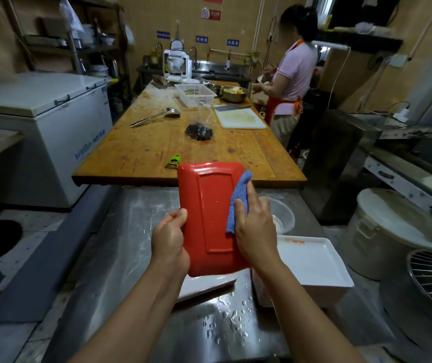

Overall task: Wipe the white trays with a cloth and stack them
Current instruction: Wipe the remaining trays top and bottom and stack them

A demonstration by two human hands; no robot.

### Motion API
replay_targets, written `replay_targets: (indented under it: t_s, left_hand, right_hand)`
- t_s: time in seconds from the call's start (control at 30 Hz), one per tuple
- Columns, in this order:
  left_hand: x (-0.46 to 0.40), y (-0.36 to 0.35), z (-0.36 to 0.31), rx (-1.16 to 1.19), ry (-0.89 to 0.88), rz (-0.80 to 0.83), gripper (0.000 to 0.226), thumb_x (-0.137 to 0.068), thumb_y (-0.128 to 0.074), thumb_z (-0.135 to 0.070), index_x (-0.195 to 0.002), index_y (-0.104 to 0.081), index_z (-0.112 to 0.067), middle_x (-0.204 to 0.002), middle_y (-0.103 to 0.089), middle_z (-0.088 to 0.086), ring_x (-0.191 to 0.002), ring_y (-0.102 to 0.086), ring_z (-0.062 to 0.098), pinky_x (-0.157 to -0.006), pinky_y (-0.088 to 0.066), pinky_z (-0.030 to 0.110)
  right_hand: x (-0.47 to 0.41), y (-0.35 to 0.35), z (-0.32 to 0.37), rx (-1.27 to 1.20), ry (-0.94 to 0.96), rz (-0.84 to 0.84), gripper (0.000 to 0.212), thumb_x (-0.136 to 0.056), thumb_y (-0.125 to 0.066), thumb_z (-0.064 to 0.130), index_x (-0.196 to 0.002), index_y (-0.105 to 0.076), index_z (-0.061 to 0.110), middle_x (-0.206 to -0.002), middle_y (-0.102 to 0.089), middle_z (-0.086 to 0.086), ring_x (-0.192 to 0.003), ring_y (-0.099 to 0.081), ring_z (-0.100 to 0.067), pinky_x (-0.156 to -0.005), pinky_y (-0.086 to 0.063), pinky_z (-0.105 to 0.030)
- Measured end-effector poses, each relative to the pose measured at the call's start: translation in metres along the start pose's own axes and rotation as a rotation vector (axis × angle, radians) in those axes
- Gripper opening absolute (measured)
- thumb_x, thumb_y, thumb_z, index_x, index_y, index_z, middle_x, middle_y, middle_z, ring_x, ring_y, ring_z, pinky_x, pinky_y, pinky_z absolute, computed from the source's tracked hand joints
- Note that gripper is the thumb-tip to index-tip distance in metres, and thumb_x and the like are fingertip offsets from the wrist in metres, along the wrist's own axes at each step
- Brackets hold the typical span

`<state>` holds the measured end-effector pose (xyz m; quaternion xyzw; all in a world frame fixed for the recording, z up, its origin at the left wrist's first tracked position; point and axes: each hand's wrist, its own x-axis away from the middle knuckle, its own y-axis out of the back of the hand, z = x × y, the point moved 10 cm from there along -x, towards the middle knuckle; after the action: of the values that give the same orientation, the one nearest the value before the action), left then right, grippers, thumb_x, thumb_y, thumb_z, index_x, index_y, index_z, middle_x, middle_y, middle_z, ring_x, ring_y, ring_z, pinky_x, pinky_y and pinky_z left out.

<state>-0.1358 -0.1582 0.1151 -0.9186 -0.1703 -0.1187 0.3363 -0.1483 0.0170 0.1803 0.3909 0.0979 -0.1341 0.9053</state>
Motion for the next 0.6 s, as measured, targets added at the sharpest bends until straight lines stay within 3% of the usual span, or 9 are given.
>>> replay_targets:
  t_s: [0.07,0.17,0.27,0.33,0.43,0.53,0.6]
  left_hand:
    - [-0.006,0.0,-0.001,0.04,0.011,-0.023,0.016,-0.093,-0.053,-0.01,-0.078,-0.056,-0.015,-0.057,-0.068,-0.002,-0.053,-0.067,0.012,-0.045,-0.053,0.03]
    - [-0.01,0.001,0.001,0.079,0.02,-0.075,0.016,-0.093,-0.055,-0.012,-0.078,-0.056,-0.017,-0.071,-0.069,0.002,-0.071,-0.066,0.019,-0.059,-0.052,0.036]
    - [-0.006,-0.008,0.009,0.148,0.057,-0.07,0.015,-0.094,-0.053,-0.013,-0.081,-0.057,-0.017,-0.088,-0.066,0.006,-0.084,-0.064,0.024,-0.075,-0.051,0.048]
    - [-0.002,-0.018,0.014,0.194,0.096,-0.011,0.013,-0.096,-0.049,-0.014,-0.085,-0.056,-0.017,-0.09,-0.066,0.007,-0.085,-0.063,0.024,-0.079,-0.05,0.05]
    - [0.004,-0.034,0.013,0.208,0.152,0.179,0.013,-0.095,-0.045,-0.013,-0.087,-0.056,-0.014,-0.077,-0.057,0.005,-0.07,-0.058,0.018,-0.073,-0.05,0.038]
    - [0.008,-0.04,0.005,0.09,0.206,0.334,0.018,-0.089,-0.047,-0.025,-0.077,-0.057,-0.017,-0.06,-0.054,0.001,-0.049,-0.056,0.014,-0.054,-0.052,0.025]
    - [0.007,-0.04,-0.003,-0.05,0.243,0.407,0.035,-0.084,-0.049,-0.046,-0.069,-0.066,-0.019,-0.057,-0.059,0.001,-0.05,-0.061,0.017,-0.054,-0.053,0.027]
  right_hand:
    - [0.01,-0.003,-0.005,0.032,-0.012,0.016,0.054,-0.099,-0.033,0.039,-0.149,-0.014,0.033,-0.128,-0.043,-0.01,-0.102,-0.054,-0.028,-0.076,-0.044,-0.036]
    - [0.025,0.004,-0.012,-0.04,-0.046,-0.053,0.052,-0.097,-0.039,0.041,-0.147,-0.022,0.036,-0.116,-0.044,-0.004,-0.095,-0.055,-0.022,-0.072,-0.042,-0.029]
    - [0.028,0.014,-0.025,-0.275,-0.099,-0.15,0.05,-0.093,-0.052,0.037,-0.141,-0.041,0.028,-0.108,-0.045,0.003,-0.088,-0.054,-0.004,-0.075,-0.043,-0.012]
    - [0.025,0.013,-0.041,-0.528,-0.193,-0.148,0.048,-0.088,-0.063,0.03,-0.133,-0.052,0.021,-0.111,-0.057,0.004,-0.095,-0.058,-0.003,-0.087,-0.05,-0.02]
    - [0.019,0.008,-0.064,-0.849,-0.325,-0.1,0.038,-0.081,-0.072,0.015,-0.118,-0.063,0.011,-0.107,-0.068,-0.008,-0.099,-0.067,-0.023,-0.092,-0.053,-0.043]
    - [0.007,0.013,-0.074,-0.926,-0.306,-0.002,0.024,-0.078,-0.073,0.01,-0.101,-0.068,0.016,-0.099,-0.071,-0.011,-0.089,-0.07,-0.024,-0.08,-0.057,-0.038]
    - [-0.001,0.018,-0.075,-0.911,-0.275,0.104,0.019,-0.078,-0.071,0.011,-0.096,-0.069,0.018,-0.094,-0.072,-0.009,-0.079,-0.071,-0.018,-0.069,-0.058,-0.029]
